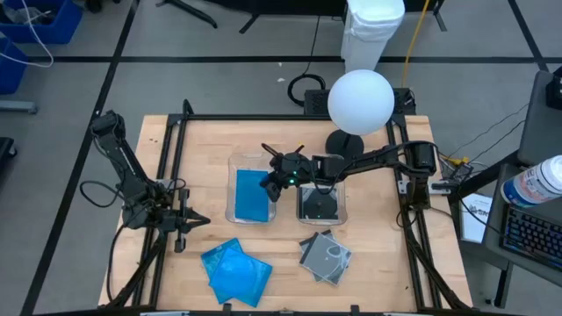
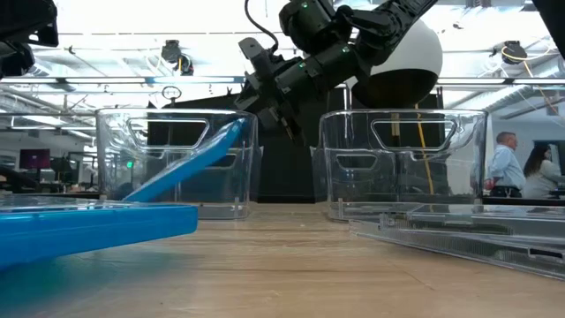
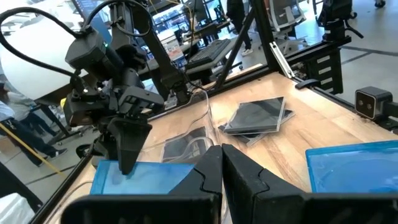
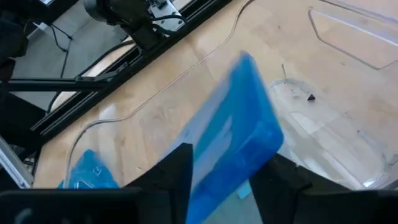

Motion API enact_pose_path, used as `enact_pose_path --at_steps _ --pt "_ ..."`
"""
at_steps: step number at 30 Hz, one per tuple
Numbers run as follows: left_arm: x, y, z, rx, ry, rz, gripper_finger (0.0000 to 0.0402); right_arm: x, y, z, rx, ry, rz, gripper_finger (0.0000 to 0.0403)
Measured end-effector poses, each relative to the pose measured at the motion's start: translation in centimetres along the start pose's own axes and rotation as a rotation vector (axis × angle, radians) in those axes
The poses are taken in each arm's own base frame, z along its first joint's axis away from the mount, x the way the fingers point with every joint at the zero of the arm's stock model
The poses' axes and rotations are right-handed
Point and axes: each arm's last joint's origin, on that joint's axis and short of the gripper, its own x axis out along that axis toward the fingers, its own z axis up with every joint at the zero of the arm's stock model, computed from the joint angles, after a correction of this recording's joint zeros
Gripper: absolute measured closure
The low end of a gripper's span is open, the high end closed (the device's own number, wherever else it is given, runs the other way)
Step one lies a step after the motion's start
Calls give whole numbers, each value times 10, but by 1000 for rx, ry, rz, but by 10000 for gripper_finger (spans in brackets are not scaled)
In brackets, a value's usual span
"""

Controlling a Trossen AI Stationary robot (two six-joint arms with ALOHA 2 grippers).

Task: Pick & place jewel cases by type
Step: Put the blue CD case into the left transparent bin

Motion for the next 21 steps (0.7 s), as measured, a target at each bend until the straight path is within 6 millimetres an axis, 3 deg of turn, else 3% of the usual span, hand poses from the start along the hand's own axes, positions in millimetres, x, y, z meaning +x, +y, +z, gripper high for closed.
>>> enact_pose_path --at_steps 8,21 --pt "0 0 0 -36 0 0 383 0 -2 1 -43 -6 -16 219" --pt "0 0 0 -41 -1 0 383 -5 -5 -3 -210 69 -51 213"
